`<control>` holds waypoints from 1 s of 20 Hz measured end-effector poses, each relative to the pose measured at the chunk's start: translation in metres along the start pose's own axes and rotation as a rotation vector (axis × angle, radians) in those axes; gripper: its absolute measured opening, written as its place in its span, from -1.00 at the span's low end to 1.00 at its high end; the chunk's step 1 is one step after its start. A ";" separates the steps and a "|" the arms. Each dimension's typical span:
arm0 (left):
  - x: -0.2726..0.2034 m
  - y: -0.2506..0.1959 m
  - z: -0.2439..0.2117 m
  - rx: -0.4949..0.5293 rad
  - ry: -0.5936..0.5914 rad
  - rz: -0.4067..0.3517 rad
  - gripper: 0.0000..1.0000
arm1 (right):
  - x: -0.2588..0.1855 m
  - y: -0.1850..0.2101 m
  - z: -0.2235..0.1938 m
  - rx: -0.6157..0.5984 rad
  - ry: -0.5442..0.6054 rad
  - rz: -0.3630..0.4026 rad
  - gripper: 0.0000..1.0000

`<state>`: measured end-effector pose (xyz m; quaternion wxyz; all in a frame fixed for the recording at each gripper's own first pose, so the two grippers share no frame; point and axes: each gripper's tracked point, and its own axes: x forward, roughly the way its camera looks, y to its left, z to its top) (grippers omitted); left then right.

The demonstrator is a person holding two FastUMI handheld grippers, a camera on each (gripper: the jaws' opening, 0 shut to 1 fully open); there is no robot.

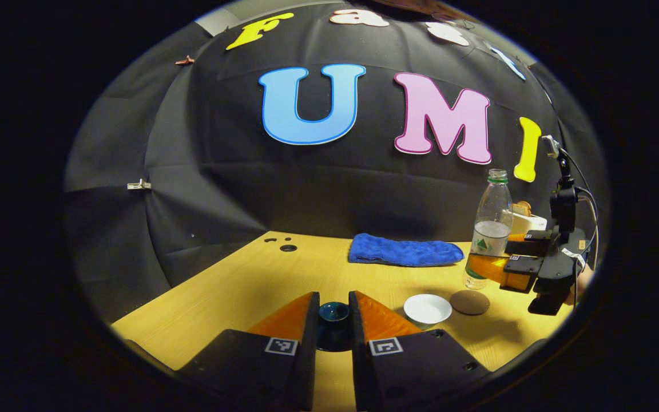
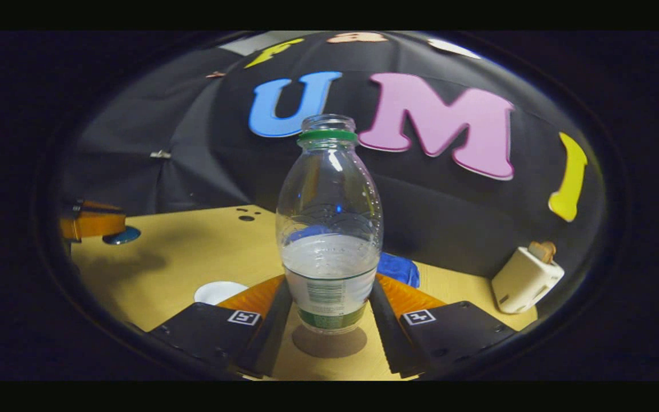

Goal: Open the teacup lid with one hand, grasp the water bottle and pour water into the teacup with the other hand; after pouring, place the water bottle on the coaster and then close the teacup lid.

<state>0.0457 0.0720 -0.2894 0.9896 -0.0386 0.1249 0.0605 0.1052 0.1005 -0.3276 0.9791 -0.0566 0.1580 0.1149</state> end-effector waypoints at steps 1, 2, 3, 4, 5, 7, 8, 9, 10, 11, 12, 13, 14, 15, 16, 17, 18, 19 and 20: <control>0.001 -0.003 0.001 0.009 -0.001 -0.004 -0.39 | 0.003 -0.002 -0.006 0.038 -0.003 -0.009 0.48; 0.001 -0.007 0.003 0.017 -0.005 -0.009 -0.30 | 0.006 0.001 -0.006 0.082 -0.004 -0.008 0.48; 0.001 -0.011 0.005 0.023 -0.007 -0.017 -0.39 | 0.006 0.000 -0.008 0.119 -0.006 -0.004 0.48; 0.002 -0.013 0.006 0.027 -0.008 -0.021 -0.39 | 0.007 0.000 -0.011 0.150 -0.006 0.004 0.48; 0.002 -0.016 0.007 0.027 -0.009 -0.028 -0.39 | 0.009 0.000 -0.015 0.168 -0.002 0.004 0.48; 0.003 -0.021 0.007 0.024 -0.007 -0.035 -0.39 | 0.007 -0.004 -0.023 0.166 0.009 -0.009 0.49; 0.002 -0.023 0.006 0.024 -0.004 -0.039 -0.47 | 0.007 -0.005 -0.025 0.157 0.013 -0.017 0.49; 0.003 -0.024 0.006 0.026 -0.002 -0.041 -0.47 | 0.007 -0.005 -0.028 0.152 0.020 -0.020 0.49; 0.004 -0.025 0.006 0.027 -0.001 -0.044 -0.39 | 0.007 -0.006 -0.030 0.155 0.027 -0.019 0.49; 0.004 -0.027 0.006 0.029 0.000 -0.045 -0.39 | 0.008 -0.006 -0.031 0.161 0.033 -0.021 0.49; 0.004 -0.027 0.005 0.030 0.000 -0.047 -0.39 | 0.009 -0.007 -0.036 0.166 0.040 -0.025 0.49; 0.004 -0.028 0.006 0.032 0.001 -0.047 -0.38 | 0.010 -0.009 -0.039 0.169 0.044 -0.032 0.49; 0.004 -0.028 0.005 0.032 0.003 -0.049 -0.39 | 0.012 -0.011 -0.044 0.175 0.048 -0.034 0.49; 0.005 -0.029 0.004 0.032 0.006 -0.049 -0.39 | 0.011 -0.013 -0.046 0.181 0.052 -0.039 0.50; 0.005 -0.029 0.003 0.032 0.009 -0.048 -0.39 | 0.012 -0.013 -0.048 0.186 0.058 -0.037 0.51; 0.005 -0.030 0.002 0.030 0.011 -0.047 -0.47 | 0.013 -0.011 -0.052 0.195 0.071 -0.026 0.53; 0.005 -0.030 0.002 0.028 0.012 -0.047 -0.39 | 0.011 -0.007 -0.057 0.207 0.087 -0.011 0.55; 0.006 -0.031 0.002 0.026 0.012 -0.046 -0.38 | 0.011 -0.005 -0.060 0.218 0.095 -0.003 0.57; 0.007 -0.032 0.001 0.028 0.014 -0.048 -0.38 | 0.011 -0.004 -0.061 0.227 0.099 0.001 0.51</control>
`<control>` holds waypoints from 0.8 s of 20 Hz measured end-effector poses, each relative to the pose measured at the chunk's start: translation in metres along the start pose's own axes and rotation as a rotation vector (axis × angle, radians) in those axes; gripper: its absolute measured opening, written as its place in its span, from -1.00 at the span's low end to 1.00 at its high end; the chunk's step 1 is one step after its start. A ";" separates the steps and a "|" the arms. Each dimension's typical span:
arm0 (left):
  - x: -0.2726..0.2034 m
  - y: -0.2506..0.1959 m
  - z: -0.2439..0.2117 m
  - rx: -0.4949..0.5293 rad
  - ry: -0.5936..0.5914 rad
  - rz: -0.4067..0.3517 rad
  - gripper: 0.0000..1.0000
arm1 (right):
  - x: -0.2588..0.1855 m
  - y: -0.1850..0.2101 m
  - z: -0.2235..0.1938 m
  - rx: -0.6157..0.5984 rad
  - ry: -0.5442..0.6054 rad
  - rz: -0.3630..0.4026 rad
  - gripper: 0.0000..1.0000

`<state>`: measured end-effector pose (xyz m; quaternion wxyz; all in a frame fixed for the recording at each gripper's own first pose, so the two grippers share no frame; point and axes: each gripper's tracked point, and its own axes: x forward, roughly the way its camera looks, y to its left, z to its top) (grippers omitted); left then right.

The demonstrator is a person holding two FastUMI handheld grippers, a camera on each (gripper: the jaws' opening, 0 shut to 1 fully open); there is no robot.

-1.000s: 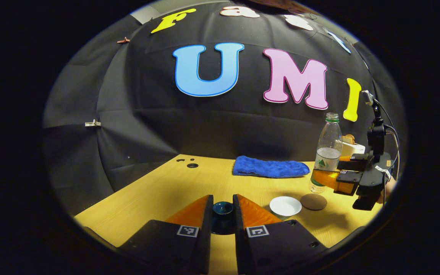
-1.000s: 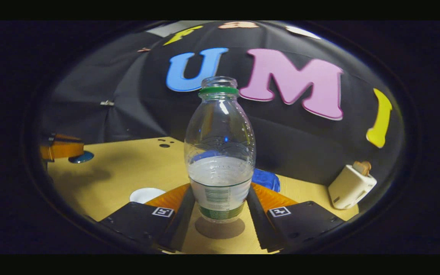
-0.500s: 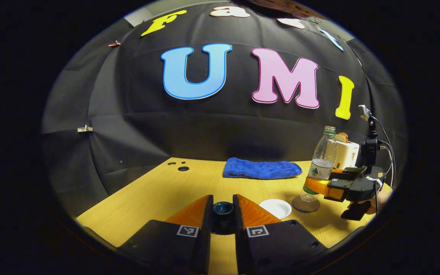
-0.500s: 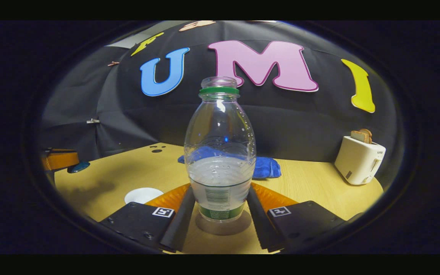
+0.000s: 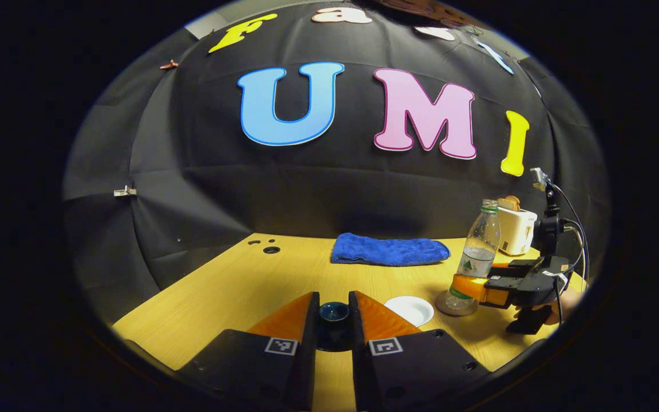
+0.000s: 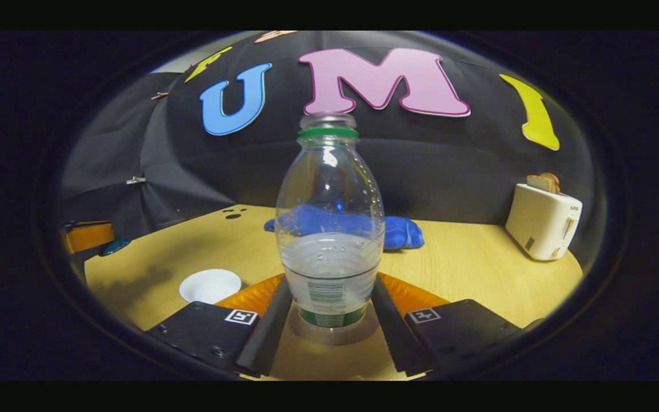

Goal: Open the teacup lid with one hand, grasp the water bottle and pour water into the teacup with the other hand; after pouring, place the water bottle on the coaster and then close the teacup lid.

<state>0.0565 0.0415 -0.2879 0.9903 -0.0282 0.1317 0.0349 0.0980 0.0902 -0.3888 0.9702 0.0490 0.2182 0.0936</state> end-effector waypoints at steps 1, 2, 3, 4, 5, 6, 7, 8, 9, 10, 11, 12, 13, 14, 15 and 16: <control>0.001 -0.001 0.000 0.003 0.001 -0.001 -0.39 | 0.000 -0.002 -0.001 0.003 0.004 -0.004 0.60; 0.001 -0.001 0.001 0.005 -0.001 -0.003 -0.39 | 0.000 -0.004 -0.003 0.005 0.008 -0.005 0.52; 0.001 -0.002 0.001 0.007 -0.002 -0.003 -0.39 | 0.000 -0.004 -0.004 0.009 0.012 -0.004 0.52; 0.002 -0.003 0.002 0.010 -0.003 -0.004 -0.38 | 0.001 -0.004 -0.007 0.016 0.019 -0.001 0.52; 0.002 -0.004 0.003 0.011 -0.004 -0.005 -0.38 | 0.000 -0.003 -0.009 0.022 0.030 0.002 0.65; 0.003 -0.005 0.002 0.011 -0.002 -0.008 -0.39 | -0.001 -0.003 -0.012 0.023 0.041 0.002 0.69; 0.004 -0.007 0.003 0.009 -0.003 -0.012 -0.39 | -0.002 -0.003 -0.015 0.024 0.047 0.001 0.80; 0.006 -0.009 0.004 0.008 -0.006 -0.016 -0.39 | -0.005 -0.003 -0.018 0.028 0.053 0.008 0.84; 0.007 -0.012 0.006 0.008 -0.010 -0.023 -0.39 | -0.008 -0.002 -0.021 0.034 0.062 0.009 0.96; 0.010 -0.016 0.006 0.008 -0.014 -0.032 -0.38 | -0.013 -0.003 -0.025 0.044 0.073 0.008 0.99; 0.014 -0.022 0.007 0.008 -0.017 -0.045 -0.38 | -0.019 -0.004 -0.029 0.057 0.085 0.001 0.86; 0.018 -0.028 0.007 0.008 -0.018 -0.061 -0.38 | -0.028 -0.007 -0.031 0.071 0.094 -0.006 0.86; 0.023 -0.036 0.007 0.006 -0.021 -0.076 -0.38 | -0.037 -0.009 -0.033 0.084 0.097 -0.015 0.86; 0.028 -0.044 0.006 0.002 -0.020 -0.093 -0.38 | -0.045 -0.011 -0.033 0.093 0.096 -0.024 0.99; 0.033 -0.052 0.005 0.000 -0.020 -0.109 -0.38 | -0.056 -0.015 -0.031 0.099 0.092 -0.033 0.99; 0.039 -0.059 0.002 -0.002 -0.017 -0.125 -0.38 | -0.064 -0.019 -0.028 0.104 0.086 -0.046 0.86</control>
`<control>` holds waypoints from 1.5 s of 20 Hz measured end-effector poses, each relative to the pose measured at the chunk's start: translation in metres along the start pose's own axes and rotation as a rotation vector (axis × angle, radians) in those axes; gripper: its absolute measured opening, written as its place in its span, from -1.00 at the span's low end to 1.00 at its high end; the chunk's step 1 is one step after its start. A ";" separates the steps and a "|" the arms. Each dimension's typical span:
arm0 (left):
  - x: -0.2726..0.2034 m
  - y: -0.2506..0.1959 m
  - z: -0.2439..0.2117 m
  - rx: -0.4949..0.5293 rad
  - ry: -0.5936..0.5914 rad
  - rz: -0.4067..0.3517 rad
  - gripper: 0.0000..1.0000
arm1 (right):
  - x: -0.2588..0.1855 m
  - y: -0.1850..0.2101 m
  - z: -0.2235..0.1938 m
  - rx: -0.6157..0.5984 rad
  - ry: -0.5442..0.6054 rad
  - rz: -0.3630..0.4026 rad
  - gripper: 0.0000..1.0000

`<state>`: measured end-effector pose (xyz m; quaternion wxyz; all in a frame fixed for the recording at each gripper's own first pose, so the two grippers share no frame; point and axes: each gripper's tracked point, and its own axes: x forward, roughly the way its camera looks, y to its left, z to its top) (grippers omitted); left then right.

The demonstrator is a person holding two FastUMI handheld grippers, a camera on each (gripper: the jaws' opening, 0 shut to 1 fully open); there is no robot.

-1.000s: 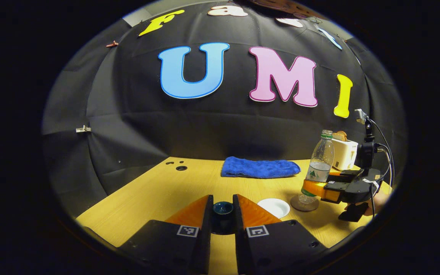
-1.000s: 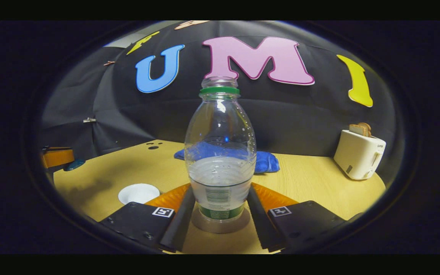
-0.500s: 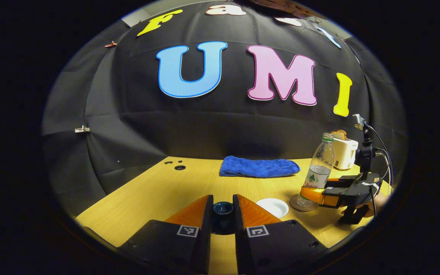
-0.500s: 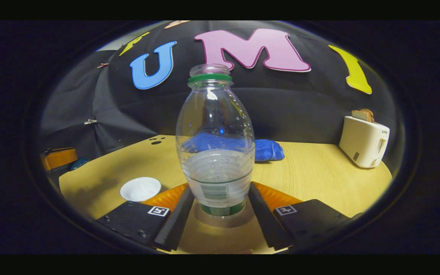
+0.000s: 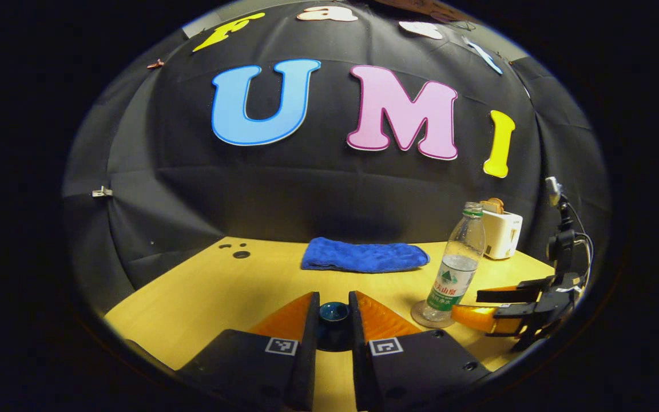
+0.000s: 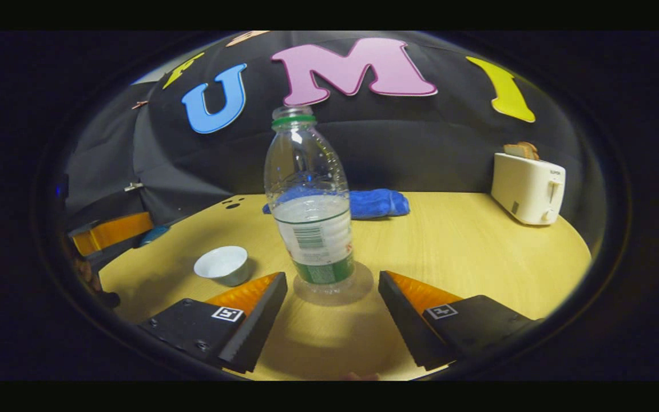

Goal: Open the teacup lid with one hand, grasp the water bottle and pour water into the teacup with the other hand; after pouring, place the water bottle on the coaster and then close the teacup lid.

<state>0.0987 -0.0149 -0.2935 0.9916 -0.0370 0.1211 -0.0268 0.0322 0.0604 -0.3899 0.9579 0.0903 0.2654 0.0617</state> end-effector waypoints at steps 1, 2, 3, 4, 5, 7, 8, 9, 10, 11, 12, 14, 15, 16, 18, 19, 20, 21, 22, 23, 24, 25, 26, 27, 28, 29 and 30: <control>0.006 -0.007 -0.003 -0.001 0.005 -0.015 -0.38 | -0.008 -0.004 0.004 0.006 -0.006 -0.011 0.99; 0.012 -0.013 -0.006 0.000 0.008 -0.028 -0.39 | -0.016 -0.008 0.007 0.010 -0.014 -0.019 0.99; 0.018 -0.019 -0.009 0.004 0.011 -0.037 -0.39 | -0.022 -0.013 0.011 0.012 -0.022 -0.028 0.98; 0.023 -0.023 -0.013 0.007 0.014 -0.043 -0.39 | -0.027 -0.018 0.016 0.013 -0.031 -0.037 0.98; 0.028 -0.027 -0.017 0.007 0.020 -0.048 -0.39 | -0.031 -0.023 0.019 0.015 -0.036 -0.045 0.98; 0.036 -0.033 -0.023 0.009 0.027 -0.052 -0.39 | -0.037 -0.031 0.024 0.016 -0.045 -0.056 0.98; 0.040 -0.035 -0.026 0.013 0.027 -0.052 -0.39 | -0.038 -0.035 0.026 0.015 -0.047 -0.063 0.98; 0.044 -0.037 -0.029 0.018 0.034 -0.054 -0.39 | -0.041 -0.039 0.026 0.015 -0.049 -0.070 0.98; 0.046 -0.040 -0.034 0.023 0.042 -0.058 -0.39 | -0.041 -0.042 0.027 0.018 -0.048 -0.076 0.98; 0.049 -0.042 -0.036 0.025 0.045 -0.061 -0.39 | -0.042 -0.043 0.027 0.023 -0.048 -0.076 0.98; 0.051 -0.044 -0.038 0.028 0.047 -0.066 -0.38 | -0.042 -0.044 0.028 0.028 -0.049 -0.074 0.98; 0.054 -0.043 -0.041 0.044 0.051 -0.059 -0.38 | -0.042 -0.046 0.029 0.036 -0.052 -0.073 0.97; 0.055 -0.042 -0.042 0.053 0.053 -0.056 -0.37 | -0.042 -0.046 0.028 0.037 -0.052 -0.074 0.98; 0.056 -0.044 -0.046 0.060 0.059 -0.059 -0.30 | -0.042 -0.047 0.028 0.037 -0.051 -0.075 0.98; 0.058 -0.046 -0.053 0.071 0.076 -0.068 -0.34 | -0.041 -0.048 0.029 0.040 -0.051 -0.076 0.98; 0.058 -0.045 -0.056 0.076 0.082 -0.064 -0.31 | -0.041 -0.047 0.029 0.041 -0.052 -0.075 0.98; 0.056 -0.044 -0.055 0.084 0.078 -0.059 -0.29 | -0.040 -0.046 0.030 0.042 -0.053 -0.070 0.98; 0.056 -0.044 -0.053 0.092 0.069 -0.055 -0.13 | -0.041 -0.045 0.031 0.042 -0.056 -0.067 0.98; 0.055 -0.045 -0.052 0.096 0.062 -0.055 -0.39 | -0.041 -0.044 0.033 0.043 -0.059 -0.064 0.98; 0.053 -0.045 -0.048 0.100 0.053 -0.053 -0.33 | -0.043 -0.042 0.037 0.046 -0.062 -0.059 0.97; 0.050 -0.045 -0.041 0.105 0.039 -0.049 -0.22 | -0.045 -0.040 0.041 0.048 -0.069 -0.054 0.98; 0.045 -0.045 -0.033 0.108 0.026 -0.048 -0.19 | -0.048 -0.038 0.047 0.046 -0.078 -0.052 0.98; 0.039 -0.045 -0.023 0.100 0.014 -0.049 -0.06 | -0.052 -0.036 0.055 0.042 -0.091 -0.050 0.98; 0.032 -0.046 -0.011 0.080 0.007 -0.053 -0.18 | -0.058 -0.033 0.064 0.037 -0.105 -0.048 0.98; 0.023 -0.048 0.001 0.058 0.003 -0.061 -0.18 | -0.063 -0.030 0.077 0.034 -0.123 -0.044 0.98; 0.015 -0.048 0.016 0.043 0.001 -0.062 -0.17 | -0.070 -0.028 0.090 0.030 -0.142 -0.042 0.98; 0.006 -0.047 0.034 0.040 -0.007 -0.061 -0.18 | -0.079 -0.023 0.106 0.027 -0.162 -0.037 0.98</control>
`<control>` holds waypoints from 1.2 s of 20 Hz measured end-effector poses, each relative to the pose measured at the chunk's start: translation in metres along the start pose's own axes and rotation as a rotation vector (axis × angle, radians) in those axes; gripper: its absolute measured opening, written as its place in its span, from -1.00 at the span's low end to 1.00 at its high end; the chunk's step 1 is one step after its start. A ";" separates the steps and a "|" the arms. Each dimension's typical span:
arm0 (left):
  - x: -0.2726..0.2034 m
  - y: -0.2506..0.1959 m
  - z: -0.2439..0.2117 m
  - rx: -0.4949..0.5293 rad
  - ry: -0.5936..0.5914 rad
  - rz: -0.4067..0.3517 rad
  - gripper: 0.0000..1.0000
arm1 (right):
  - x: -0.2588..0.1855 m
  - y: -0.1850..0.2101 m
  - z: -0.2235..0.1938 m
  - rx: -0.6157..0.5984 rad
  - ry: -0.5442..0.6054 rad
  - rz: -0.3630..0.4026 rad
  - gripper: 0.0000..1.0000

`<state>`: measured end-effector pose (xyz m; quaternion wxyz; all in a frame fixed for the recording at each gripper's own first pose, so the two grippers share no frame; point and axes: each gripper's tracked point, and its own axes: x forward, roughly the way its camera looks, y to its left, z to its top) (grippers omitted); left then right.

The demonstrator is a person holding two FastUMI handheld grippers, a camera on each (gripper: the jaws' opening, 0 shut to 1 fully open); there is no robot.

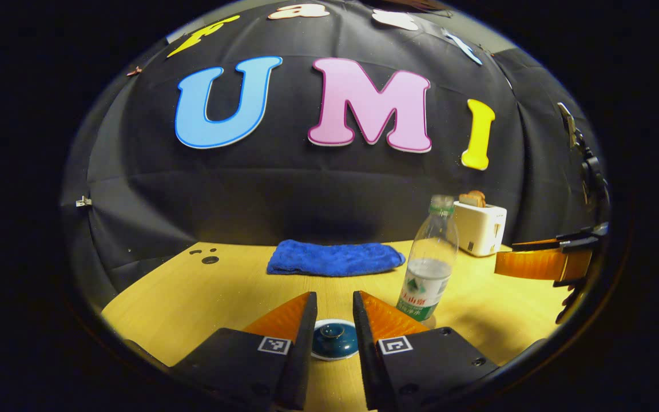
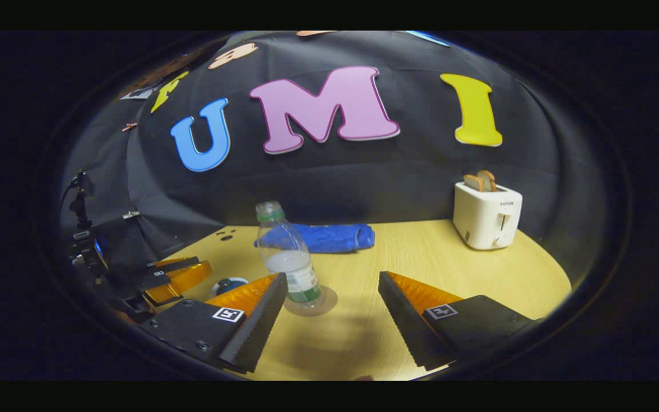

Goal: Open the teacup lid with one hand, grasp the water bottle and pour water into the teacup with the other hand; after pouring, place the water bottle on the coaster and then close the teacup lid.

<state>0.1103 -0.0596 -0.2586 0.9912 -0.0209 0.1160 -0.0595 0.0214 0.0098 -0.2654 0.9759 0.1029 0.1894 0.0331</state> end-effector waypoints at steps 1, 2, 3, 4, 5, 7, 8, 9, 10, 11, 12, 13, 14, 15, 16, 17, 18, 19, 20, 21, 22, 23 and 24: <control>-0.008 0.002 0.017 0.006 -0.010 0.003 -0.18 | -0.006 0.004 0.015 0.002 -0.016 0.004 0.98; -0.018 0.004 0.036 0.017 -0.023 0.006 -0.18 | -0.013 0.009 0.033 0.008 -0.034 0.012 0.98; -0.028 0.004 0.056 0.025 -0.034 0.006 -0.18 | -0.022 0.013 0.052 0.015 -0.054 0.018 0.97; -0.036 0.004 0.072 0.023 -0.040 0.001 -0.18 | -0.030 0.017 0.068 0.016 -0.067 0.021 0.97; -0.044 0.002 0.091 0.014 -0.046 -0.009 -0.17 | -0.042 0.021 0.084 0.015 -0.076 0.022 0.97; -0.060 -0.002 0.126 0.004 -0.053 -0.027 -0.17 | -0.044 0.025 0.114 0.014 -0.095 0.028 0.97; -0.067 -0.005 0.144 0.005 -0.064 -0.036 -0.17 | -0.056 0.029 0.130 0.001 -0.114 0.026 0.97; -0.075 -0.007 0.159 0.006 -0.075 -0.042 -0.17 | -0.066 0.032 0.141 -0.011 -0.122 0.020 0.97; -0.082 -0.009 0.172 0.004 -0.083 -0.049 -0.17 | -0.076 0.036 0.152 -0.023 -0.128 0.022 0.97; -0.090 -0.011 0.181 0.004 -0.089 -0.056 -0.17 | -0.085 0.042 0.159 -0.037 -0.134 0.022 0.97; -0.097 -0.011 0.190 0.000 -0.090 -0.060 -0.17 | -0.093 0.046 0.165 -0.049 -0.138 0.025 0.97; -0.104 -0.013 0.195 -0.011 -0.090 -0.067 -0.17 | -0.101 0.051 0.168 -0.060 -0.138 0.027 0.96; -0.110 -0.013 0.200 -0.023 -0.092 -0.067 -0.17 | -0.108 0.056 0.170 -0.069 -0.136 0.029 0.97; -0.115 -0.011 0.205 -0.032 -0.095 -0.067 -0.17 | -0.114 0.061 0.173 -0.072 -0.137 0.034 0.97; -0.119 -0.008 0.210 -0.038 -0.098 -0.062 -0.17 | -0.118 0.066 0.176 -0.069 -0.142 0.040 0.96; -0.122 -0.009 0.213 -0.043 -0.099 -0.062 -0.17 | -0.120 0.072 0.179 -0.065 -0.146 0.048 0.96; -0.126 -0.008 0.219 -0.048 -0.104 -0.061 -0.18 | -0.124 0.077 0.183 -0.063 -0.154 0.058 0.96; -0.130 -0.006 0.224 -0.047 -0.113 -0.059 -0.19 | -0.128 0.080 0.188 -0.069 -0.161 0.063 0.96; -0.134 -0.005 0.229 -0.040 -0.124 -0.058 -0.19 | -0.129 0.081 0.193 -0.077 -0.167 0.060 0.96; -0.137 -0.006 0.232 -0.032 -0.133 -0.058 -0.19 | -0.131 0.082 0.196 -0.084 -0.175 0.062 0.97; -0.139 -0.006 0.234 -0.025 -0.136 -0.061 -0.19 | -0.131 0.083 0.201 -0.087 -0.185 0.060 0.96; -0.143 -0.007 0.236 -0.021 -0.140 -0.065 -0.19 | -0.132 0.084 0.204 -0.091 -0.193 0.061 0.96; -0.144 -0.008 0.238 -0.019 -0.144 -0.066 -0.19 | -0.131 0.083 0.208 -0.094 -0.207 0.059 0.97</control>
